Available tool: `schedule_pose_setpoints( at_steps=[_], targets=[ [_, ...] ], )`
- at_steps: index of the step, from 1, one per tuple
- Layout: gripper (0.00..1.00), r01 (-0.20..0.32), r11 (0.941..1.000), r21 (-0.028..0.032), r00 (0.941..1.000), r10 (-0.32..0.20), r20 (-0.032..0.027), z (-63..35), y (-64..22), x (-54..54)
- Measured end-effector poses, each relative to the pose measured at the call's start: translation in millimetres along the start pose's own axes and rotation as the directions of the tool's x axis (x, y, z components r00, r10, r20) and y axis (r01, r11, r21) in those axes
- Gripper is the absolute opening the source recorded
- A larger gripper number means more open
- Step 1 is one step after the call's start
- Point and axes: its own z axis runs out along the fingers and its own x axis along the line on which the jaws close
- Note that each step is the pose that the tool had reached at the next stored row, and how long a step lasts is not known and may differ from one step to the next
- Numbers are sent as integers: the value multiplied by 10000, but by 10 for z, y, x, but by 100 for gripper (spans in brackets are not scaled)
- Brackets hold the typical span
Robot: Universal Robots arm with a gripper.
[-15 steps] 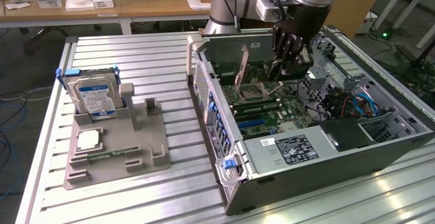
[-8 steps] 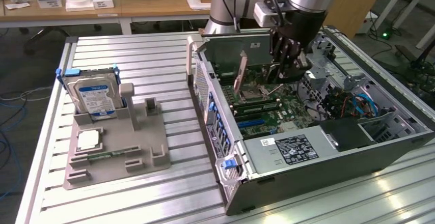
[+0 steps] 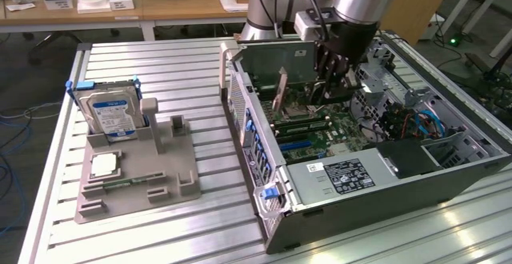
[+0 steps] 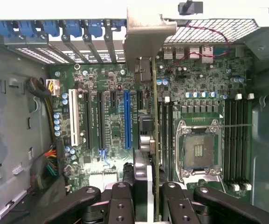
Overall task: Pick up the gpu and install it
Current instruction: 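Insert the gpu into the slot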
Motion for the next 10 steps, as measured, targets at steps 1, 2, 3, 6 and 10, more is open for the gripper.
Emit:
schedule_pose_setpoints(
  at_steps=[1,2,3,6,10],
  targets=[
    [28,1,10000,-1,10000,-1,-2,14,12,1],
    [28,0,10000,0,10000,0,-1,30,23,3],
    [28,0,10000,-1,10000,0,-1,47,30,4],
    [28,0,10000,-3,10000,0,-1,92,32,13],
    [28,-12,10000,-3,10000,12,-5,161,66,17]
  ],
)
